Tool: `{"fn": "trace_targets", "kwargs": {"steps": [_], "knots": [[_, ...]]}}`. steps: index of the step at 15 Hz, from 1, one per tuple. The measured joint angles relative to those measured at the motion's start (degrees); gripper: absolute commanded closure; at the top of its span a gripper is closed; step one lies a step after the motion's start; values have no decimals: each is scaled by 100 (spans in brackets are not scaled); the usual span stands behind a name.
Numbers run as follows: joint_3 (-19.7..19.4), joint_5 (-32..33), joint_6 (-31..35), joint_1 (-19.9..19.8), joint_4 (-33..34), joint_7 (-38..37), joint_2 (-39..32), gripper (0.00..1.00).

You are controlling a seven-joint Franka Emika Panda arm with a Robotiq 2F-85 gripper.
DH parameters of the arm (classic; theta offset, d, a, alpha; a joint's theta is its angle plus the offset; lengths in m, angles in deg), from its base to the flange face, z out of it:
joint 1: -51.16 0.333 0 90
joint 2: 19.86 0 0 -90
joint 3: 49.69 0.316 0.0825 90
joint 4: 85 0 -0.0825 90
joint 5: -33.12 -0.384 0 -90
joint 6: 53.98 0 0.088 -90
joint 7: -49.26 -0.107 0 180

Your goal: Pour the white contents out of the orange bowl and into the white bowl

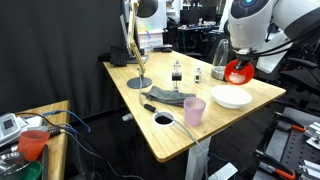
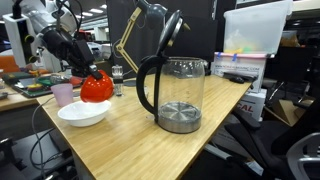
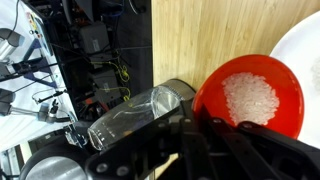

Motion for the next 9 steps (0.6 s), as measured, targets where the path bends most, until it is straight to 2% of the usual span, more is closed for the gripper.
{"fn": "trace_targets", "kwargs": {"steps": [4,5,9], "knots": [[-28,0,0,26,-1,0,0,92],[-29,0,0,27,-1,0,0,98],[-16,1,-133,146,0,-1,4,98]]}}
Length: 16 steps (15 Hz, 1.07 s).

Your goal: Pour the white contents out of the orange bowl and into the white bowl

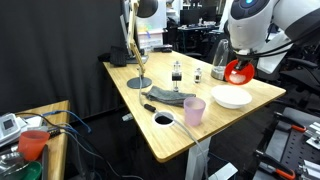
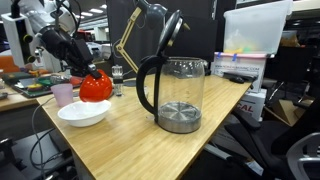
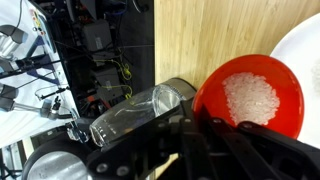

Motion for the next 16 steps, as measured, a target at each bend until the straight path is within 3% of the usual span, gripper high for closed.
{"fn": "trace_targets", "kwargs": {"steps": [8,16], "knots": [[520,45,-1141,822,-16,-238,34,98],[576,1079,-1409,930,-54,-1305,-766,98]]}}
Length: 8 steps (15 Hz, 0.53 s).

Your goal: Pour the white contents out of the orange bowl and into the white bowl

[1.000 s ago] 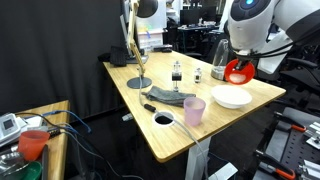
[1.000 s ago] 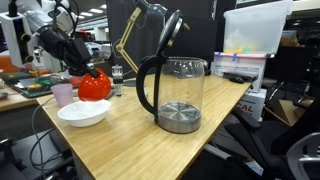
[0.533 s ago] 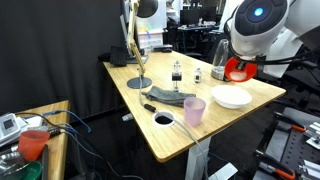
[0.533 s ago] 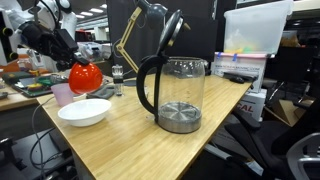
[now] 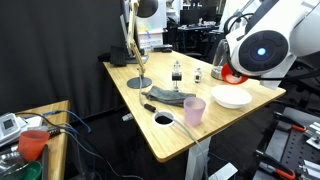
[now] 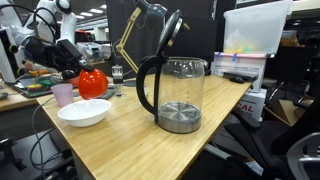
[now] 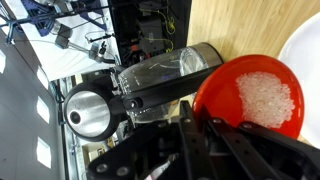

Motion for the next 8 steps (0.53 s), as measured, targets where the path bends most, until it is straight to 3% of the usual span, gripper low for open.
{"fn": "trace_targets", "kwargs": {"steps": [8], "knots": [[-10,356,-237,6,103,-511,-400,98]]}}
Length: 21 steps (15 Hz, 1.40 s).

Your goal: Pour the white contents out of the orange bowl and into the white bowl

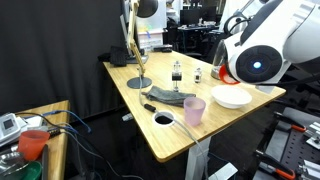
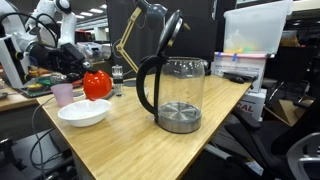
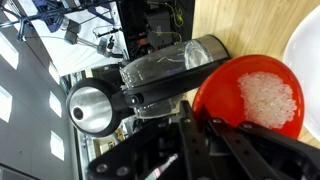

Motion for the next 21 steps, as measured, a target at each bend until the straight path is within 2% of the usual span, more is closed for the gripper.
{"fn": "trace_targets", "kwargs": {"steps": [5,10,11,21], "knots": [[16,13,-38,126,-1,-20,-269,98],[107,53,-471,356,-2,-142,-359,98],[119,53,-524,380,-5,-162,-371,92],[128,53,-586,400,-5,-229,-433,92]]}}
